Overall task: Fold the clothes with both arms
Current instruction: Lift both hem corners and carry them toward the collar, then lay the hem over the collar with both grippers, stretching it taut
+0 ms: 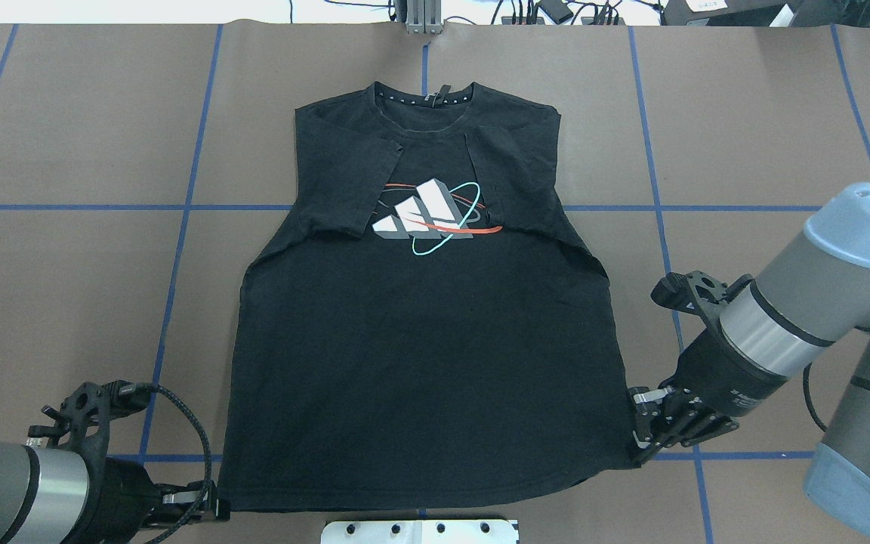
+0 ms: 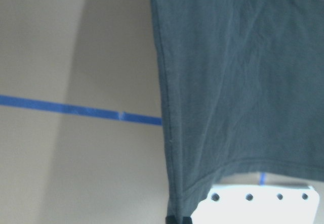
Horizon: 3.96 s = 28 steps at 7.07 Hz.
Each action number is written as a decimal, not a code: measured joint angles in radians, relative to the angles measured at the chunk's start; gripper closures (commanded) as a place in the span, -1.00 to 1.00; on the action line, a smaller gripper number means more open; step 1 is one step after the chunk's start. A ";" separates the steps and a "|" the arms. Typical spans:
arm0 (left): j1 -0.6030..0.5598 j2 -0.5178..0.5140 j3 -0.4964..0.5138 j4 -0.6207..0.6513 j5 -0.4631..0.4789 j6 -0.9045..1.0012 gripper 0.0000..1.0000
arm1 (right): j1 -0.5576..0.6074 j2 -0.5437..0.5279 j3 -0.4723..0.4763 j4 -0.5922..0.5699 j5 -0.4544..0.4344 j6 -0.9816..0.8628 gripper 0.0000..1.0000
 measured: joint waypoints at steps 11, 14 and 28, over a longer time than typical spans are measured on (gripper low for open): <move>-0.297 -0.061 -0.084 -0.001 -0.271 0.018 1.00 | 0.266 -0.092 -0.224 0.443 0.151 -0.002 1.00; -0.547 -0.131 0.084 -0.006 -0.397 0.132 1.00 | 0.385 0.030 -0.346 0.442 0.154 -0.002 1.00; -0.777 -0.645 0.854 -0.098 -0.409 0.159 1.00 | 0.486 0.553 -0.949 0.439 -0.014 -0.006 1.00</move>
